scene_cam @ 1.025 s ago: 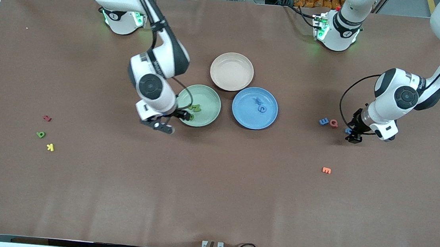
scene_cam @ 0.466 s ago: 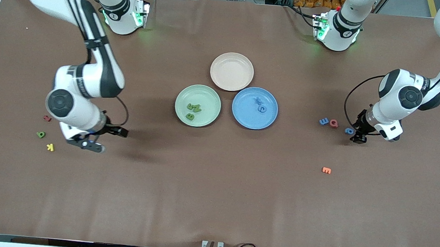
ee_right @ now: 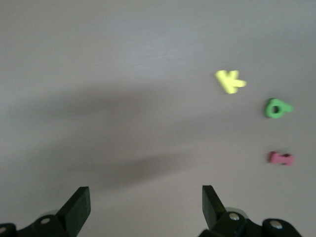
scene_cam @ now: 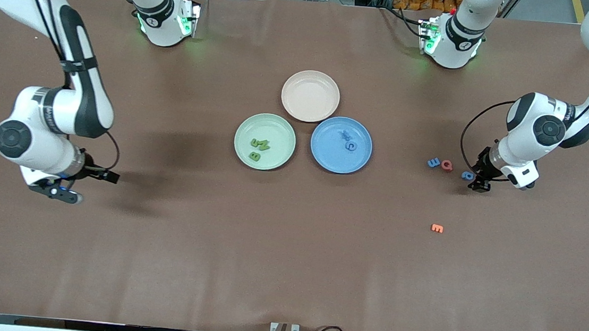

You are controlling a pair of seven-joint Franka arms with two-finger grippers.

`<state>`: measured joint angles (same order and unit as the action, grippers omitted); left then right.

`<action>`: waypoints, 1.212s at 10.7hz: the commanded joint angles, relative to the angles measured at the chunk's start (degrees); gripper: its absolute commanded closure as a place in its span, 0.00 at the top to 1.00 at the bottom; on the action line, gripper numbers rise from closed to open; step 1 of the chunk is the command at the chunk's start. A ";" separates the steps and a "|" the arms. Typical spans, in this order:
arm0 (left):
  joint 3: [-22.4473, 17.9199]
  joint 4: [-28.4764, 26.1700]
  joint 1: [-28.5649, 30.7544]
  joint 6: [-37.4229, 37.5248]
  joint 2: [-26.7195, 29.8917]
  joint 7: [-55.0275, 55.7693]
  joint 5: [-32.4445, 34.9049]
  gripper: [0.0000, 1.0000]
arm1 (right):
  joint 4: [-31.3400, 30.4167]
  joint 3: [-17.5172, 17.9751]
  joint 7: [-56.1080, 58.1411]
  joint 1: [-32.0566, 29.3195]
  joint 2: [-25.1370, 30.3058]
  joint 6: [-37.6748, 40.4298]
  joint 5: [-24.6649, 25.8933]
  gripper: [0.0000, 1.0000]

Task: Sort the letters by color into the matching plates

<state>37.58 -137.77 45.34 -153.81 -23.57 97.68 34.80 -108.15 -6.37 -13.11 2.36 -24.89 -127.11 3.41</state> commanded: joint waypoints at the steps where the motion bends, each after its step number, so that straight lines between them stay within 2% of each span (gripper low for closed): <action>1: 0.04 -0.57 0.36 -1.05 -0.07 2.07 2.29 0.62 | -0.39 1.71 5.61 -8.75 -0.16 -3.21 1.69 1.00; 4: 0.04 -0.57 0.36 -1.05 -0.16 2.07 2.29 0.61 | -0.30 1.80 11.77 -14.92 -2.09 -7.44 1.78 1.00; 6: 0.04 -0.57 0.27 -1.05 -0.24 1.99 2.29 0.62 | 0.13 3.29 13.54 -18.52 -3.76 -9.73 1.78 1.00; 13: 0.04 -0.48 0.10 -1.05 -0.86 1.99 2.38 0.62 | 4.52 3.91 13.46 -20.64 -9.30 -12.99 1.69 1.00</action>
<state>37.58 -137.95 45.24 -153.86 -24.02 97.68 34.81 -106.65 -3.94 0.11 -16.19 -31.65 -139.78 4.35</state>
